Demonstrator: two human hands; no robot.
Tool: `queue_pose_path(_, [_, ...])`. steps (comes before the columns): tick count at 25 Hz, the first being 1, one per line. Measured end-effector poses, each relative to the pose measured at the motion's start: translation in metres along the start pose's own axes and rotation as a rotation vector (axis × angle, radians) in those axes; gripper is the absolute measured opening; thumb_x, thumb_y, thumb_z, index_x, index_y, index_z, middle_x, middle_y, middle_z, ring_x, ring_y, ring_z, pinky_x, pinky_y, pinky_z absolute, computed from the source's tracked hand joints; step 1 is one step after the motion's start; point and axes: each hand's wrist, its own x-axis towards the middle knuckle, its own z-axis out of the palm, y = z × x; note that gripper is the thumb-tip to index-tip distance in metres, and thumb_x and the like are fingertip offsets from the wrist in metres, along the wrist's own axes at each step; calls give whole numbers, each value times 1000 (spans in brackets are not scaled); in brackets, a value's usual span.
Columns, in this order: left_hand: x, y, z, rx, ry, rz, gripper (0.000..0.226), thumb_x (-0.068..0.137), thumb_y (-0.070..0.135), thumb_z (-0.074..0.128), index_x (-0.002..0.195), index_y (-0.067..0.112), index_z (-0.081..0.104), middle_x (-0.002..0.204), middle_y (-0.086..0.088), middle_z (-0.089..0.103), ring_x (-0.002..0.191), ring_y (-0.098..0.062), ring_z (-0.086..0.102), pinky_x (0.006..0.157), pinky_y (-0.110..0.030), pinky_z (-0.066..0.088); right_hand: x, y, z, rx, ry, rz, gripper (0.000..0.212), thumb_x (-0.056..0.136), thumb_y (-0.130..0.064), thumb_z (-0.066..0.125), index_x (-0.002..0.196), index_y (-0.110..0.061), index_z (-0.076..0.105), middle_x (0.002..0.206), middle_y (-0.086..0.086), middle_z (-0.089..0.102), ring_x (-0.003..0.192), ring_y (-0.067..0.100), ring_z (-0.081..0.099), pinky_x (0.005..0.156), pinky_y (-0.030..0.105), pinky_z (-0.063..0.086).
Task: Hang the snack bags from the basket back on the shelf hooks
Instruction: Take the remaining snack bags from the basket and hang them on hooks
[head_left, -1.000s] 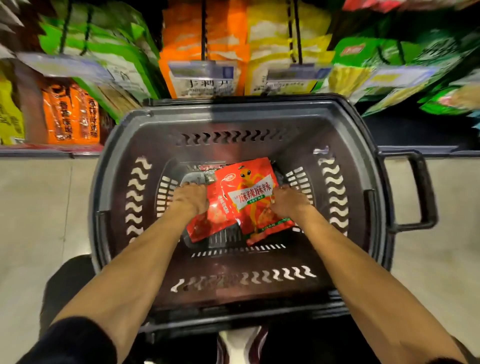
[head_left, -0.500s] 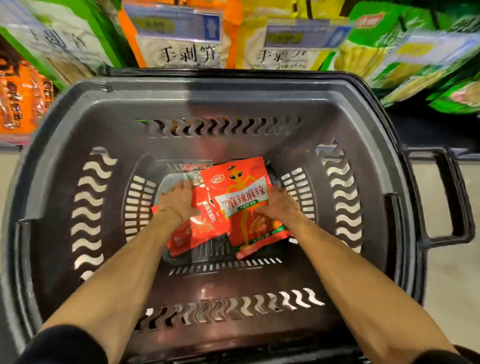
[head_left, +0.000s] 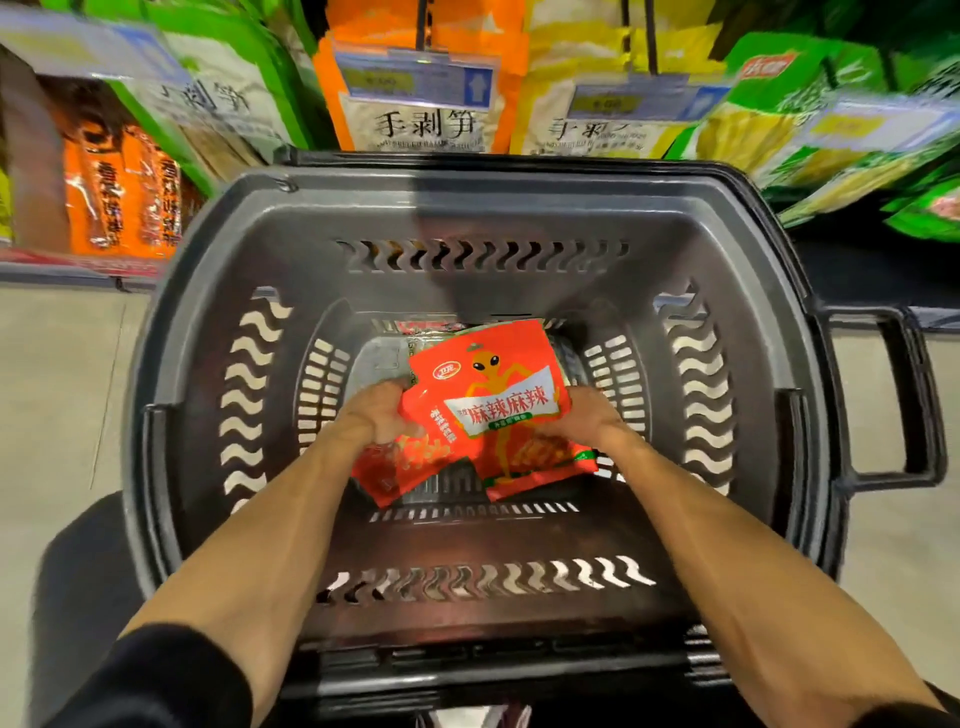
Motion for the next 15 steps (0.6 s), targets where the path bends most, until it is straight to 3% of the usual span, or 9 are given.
queue_pose_path(3, [-39, 13, -13, -23, 118, -5, 56, 84, 33, 73, 135, 18, 54, 128, -11, 64, 118, -32, 59, 96, -37, 45, -42, -15, -7, -32, 26, -45, 44, 81, -40, 78, 118, -19, 69, 115, 6, 72, 103, 24, 67, 77, 26, 47])
queue_pose_path(5, [-66, 21, -28, -116, 194, -49, 45, 87, 36, 70, 127, 17, 61, 119, -13, 68, 111, -34, 62, 92, -39, 48, -77, -32, -16, -34, 95, -58, 49, 81, -43, 76, 122, -18, 66, 113, 6, 72, 103, 26, 67, 80, 30, 50])
queue_pose_path(10, [-154, 48, -74, -638, 250, -42, 33, 87, 22, 73, 116, 8, 67, 104, -2, 70, 99, -24, 66, 84, -22, 51, -170, -68, -48, 276, 124, -53, 52, 79, -35, 80, 125, -16, 64, 111, 2, 73, 101, 18, 69, 88, 30, 55])
queue_pose_path(13, [-220, 57, -94, -864, 246, -86, 26, 73, 34, 82, 96, 24, 76, 100, -4, 76, 96, -24, 71, 92, -43, 55, -231, -86, -83, 438, 140, -6, 50, 75, -23, 83, 120, -13, 66, 97, -3, 73, 89, 15, 70, 74, 24, 53])
queue_pose_path(15, [-262, 62, -104, -1027, 255, -86, 23, 76, 29, 82, 96, 22, 75, 97, -3, 76, 92, -23, 72, 92, -50, 55, -276, -101, -112, 523, 183, -14, 52, 72, -12, 83, 120, -12, 63, 96, -4, 72, 86, 13, 69, 76, 25, 54])
